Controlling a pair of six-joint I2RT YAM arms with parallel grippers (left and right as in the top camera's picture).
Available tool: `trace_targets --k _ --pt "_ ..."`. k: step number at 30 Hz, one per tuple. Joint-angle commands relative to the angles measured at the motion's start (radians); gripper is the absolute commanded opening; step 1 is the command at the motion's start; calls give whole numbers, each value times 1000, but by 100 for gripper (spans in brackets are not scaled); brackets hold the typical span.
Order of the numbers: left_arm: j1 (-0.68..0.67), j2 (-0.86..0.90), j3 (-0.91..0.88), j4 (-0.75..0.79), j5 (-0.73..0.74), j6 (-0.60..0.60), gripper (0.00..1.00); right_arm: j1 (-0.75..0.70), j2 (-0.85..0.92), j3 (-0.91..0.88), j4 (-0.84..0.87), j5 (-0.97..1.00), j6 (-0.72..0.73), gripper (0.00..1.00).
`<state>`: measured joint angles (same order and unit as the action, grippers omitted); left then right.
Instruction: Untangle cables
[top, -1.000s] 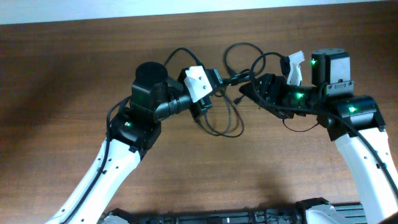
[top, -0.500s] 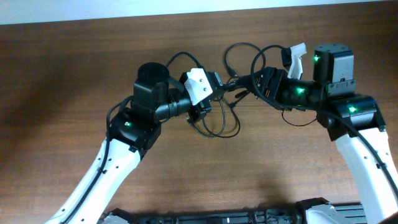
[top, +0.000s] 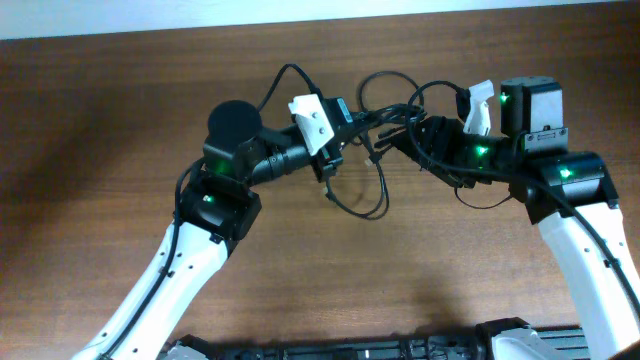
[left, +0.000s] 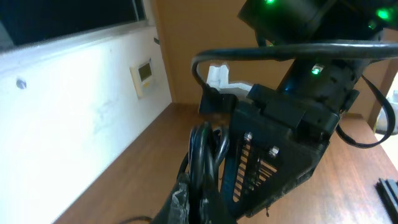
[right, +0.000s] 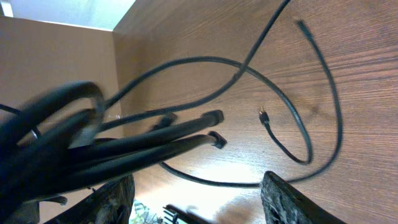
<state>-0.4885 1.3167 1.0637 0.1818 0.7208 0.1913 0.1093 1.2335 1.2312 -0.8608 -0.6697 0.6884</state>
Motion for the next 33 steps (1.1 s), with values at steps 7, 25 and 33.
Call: trace_targets --k 7,25,33 --pt "-2 -13 19 -97 -69 -84 0 2 3 2 189 -89 41 60" --pt "-26 -13 19 138 122 -181 0 2 4 2 361 -78 140 11" --pt "-32 -13 19 204 122 -207 0 3 4 2 332 -79 136 49"
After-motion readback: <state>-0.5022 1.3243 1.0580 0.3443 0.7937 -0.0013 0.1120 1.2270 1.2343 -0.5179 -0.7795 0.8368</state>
